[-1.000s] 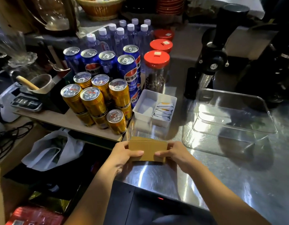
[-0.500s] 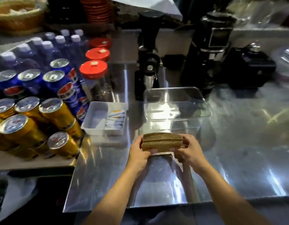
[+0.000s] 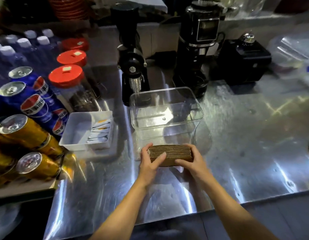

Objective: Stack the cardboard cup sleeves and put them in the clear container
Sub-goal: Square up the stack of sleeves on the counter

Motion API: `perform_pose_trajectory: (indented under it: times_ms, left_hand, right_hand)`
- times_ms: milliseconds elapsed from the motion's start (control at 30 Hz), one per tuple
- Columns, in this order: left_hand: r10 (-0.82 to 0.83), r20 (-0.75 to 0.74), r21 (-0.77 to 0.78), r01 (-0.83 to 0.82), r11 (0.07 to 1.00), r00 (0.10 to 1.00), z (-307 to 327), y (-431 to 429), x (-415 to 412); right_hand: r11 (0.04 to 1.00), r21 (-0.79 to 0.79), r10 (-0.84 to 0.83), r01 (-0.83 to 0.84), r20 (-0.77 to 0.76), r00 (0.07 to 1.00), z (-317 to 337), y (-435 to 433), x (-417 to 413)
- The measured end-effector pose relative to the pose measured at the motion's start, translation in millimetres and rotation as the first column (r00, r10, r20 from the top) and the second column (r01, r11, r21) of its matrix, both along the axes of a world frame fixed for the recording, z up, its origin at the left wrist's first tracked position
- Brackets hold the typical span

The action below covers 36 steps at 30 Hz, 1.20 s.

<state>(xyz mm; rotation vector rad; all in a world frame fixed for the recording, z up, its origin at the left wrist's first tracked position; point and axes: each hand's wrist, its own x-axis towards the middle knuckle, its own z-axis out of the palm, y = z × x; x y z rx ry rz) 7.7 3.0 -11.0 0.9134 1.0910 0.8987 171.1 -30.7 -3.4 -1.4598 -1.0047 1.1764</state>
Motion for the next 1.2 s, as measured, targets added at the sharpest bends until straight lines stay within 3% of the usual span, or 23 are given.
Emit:
perform_pose_trajectory:
  times_ms: [100,233,367,500,867,967,1200]
  left_hand:
    - [0.080,0.008,0.028,-0.081,0.996,0.997,1.8,2.1,4.7]
    - [0.132,0.013,0.095,-0.132,0.987,0.991,0.8,6.1,10.7]
    - [0.233,-0.065,0.107,-0.225,0.968,0.970,4.9,9.6,15.3]
    - [0.301,0.026,0.129,-0.302,0.945,0.953,12.5,14.7,17.6]
    - [0.216,-0.039,0.170,-0.206,0.964,0.976,7.1,17.9,15.3]
    - [0.172,-0.097,0.171,-0.154,0.973,0.980,1.3,16.7,12.6]
    - [0.024,-0.190,0.183,0.011,0.983,0.981,-2.6,18.0,1.1]
  right_hand:
    - [0.991,-0.010,-0.132,0.132,-0.115,0.985,-4.8,3.2,-12.1]
    - [0.956,-0.001,-0.295,0.295,0.003,0.956,-6.1,13.3,-25.5]
    - [0.933,-0.053,-0.353,0.355,0.043,0.935,0.9,23.5,-31.5]
    - [0.918,0.045,-0.395,0.394,0.025,0.918,14.4,28.6,-35.2]
    - [0.928,0.067,-0.370,0.366,0.055,0.927,-6.0,24.6,-29.9]
    - [0.951,0.064,-0.309,0.304,0.091,0.947,-12.7,22.6,-26.4]
    - [0.941,0.082,-0.337,0.329,0.113,0.935,-16.7,24.9,-27.8]
